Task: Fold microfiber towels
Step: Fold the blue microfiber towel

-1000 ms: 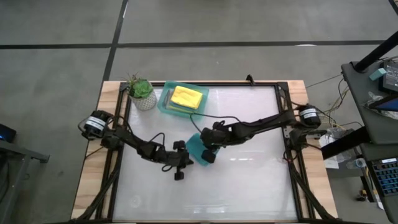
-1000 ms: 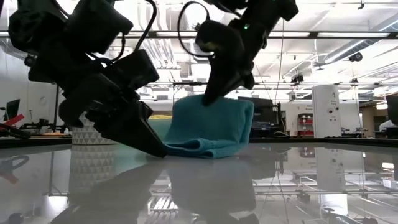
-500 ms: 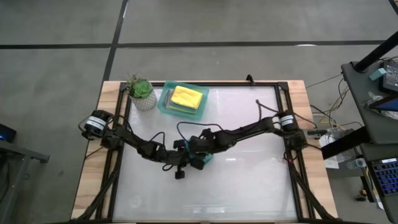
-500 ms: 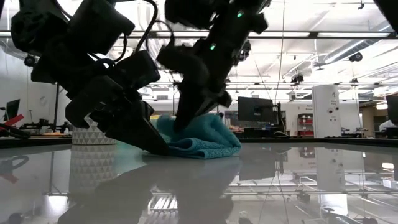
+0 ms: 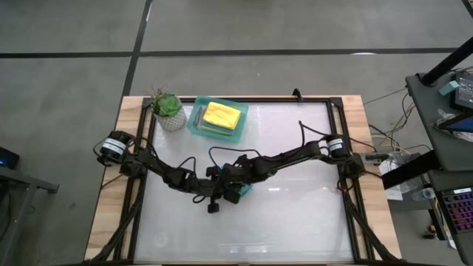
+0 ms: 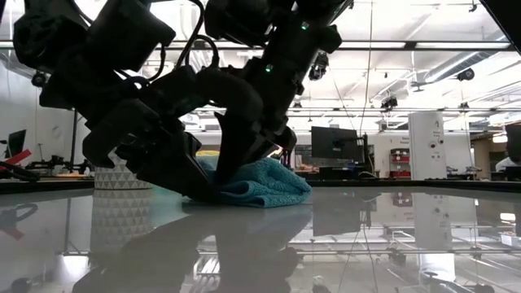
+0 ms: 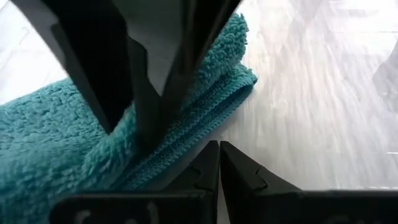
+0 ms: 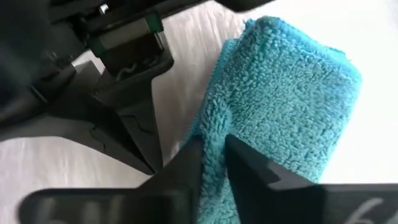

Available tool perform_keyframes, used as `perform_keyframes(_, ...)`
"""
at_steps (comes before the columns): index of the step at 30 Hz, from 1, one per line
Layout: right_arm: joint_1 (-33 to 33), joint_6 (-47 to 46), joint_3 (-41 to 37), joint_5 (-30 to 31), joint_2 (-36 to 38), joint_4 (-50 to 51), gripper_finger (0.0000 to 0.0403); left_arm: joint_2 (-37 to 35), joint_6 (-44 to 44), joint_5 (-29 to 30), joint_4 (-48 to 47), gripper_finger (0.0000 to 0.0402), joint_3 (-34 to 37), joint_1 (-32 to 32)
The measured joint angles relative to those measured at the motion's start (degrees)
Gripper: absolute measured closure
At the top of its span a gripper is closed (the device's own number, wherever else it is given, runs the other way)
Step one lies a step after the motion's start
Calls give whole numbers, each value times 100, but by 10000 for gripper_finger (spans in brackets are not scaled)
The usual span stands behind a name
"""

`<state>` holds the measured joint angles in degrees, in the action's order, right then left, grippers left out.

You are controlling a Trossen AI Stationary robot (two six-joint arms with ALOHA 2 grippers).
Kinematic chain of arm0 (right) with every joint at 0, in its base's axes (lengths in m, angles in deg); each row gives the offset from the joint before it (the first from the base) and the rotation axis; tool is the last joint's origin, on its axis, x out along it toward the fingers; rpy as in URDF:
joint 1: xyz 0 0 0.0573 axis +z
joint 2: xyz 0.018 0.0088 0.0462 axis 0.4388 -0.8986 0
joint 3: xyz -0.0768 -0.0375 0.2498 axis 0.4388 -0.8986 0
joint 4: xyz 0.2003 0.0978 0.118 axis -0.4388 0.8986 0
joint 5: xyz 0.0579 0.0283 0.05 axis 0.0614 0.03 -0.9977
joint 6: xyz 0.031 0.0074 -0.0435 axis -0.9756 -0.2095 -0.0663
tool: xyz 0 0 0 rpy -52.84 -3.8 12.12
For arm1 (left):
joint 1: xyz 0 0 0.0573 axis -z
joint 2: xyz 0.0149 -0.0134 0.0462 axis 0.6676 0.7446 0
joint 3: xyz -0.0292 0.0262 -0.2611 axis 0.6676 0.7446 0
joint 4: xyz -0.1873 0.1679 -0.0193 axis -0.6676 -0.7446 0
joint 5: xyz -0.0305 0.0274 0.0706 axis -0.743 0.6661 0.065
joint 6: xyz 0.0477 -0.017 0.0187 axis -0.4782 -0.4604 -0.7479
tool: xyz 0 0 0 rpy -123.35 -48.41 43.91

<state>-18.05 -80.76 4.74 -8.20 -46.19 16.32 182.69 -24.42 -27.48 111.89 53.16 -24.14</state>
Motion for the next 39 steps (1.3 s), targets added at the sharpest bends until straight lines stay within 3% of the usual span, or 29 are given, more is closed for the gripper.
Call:
perform_keyframes(8,0,145,-4,-349,138,-3,243,-302,182,-197,-642,402,-3,23)
perform_keyframes(14,29,421,-19,-405,585,485,217,-1167,297,-269,-1815,402,-21,50)
perform_keyframes(17,56,516,-143,-177,878,650,231,-1543,66,-53,-1858,402,-17,50)
perform_keyframes(23,115,509,-615,-104,1091,434,315,-1764,-508,1377,-1720,402,-17,-40)
perform_keyframes(27,157,450,-1022,-110,1062,-157,381,-1556,-514,1493,-1648,402,-15,-214)
perform_keyframes(31,212,407,-1515,-143,1060,-1167,390,-1242,-377,1529,-1593,402,-15,-325)
perform_keyframes(39,316,455,-2125,-431,903,-2270,390,-791,167,1394,-1716,402,-10,-352)
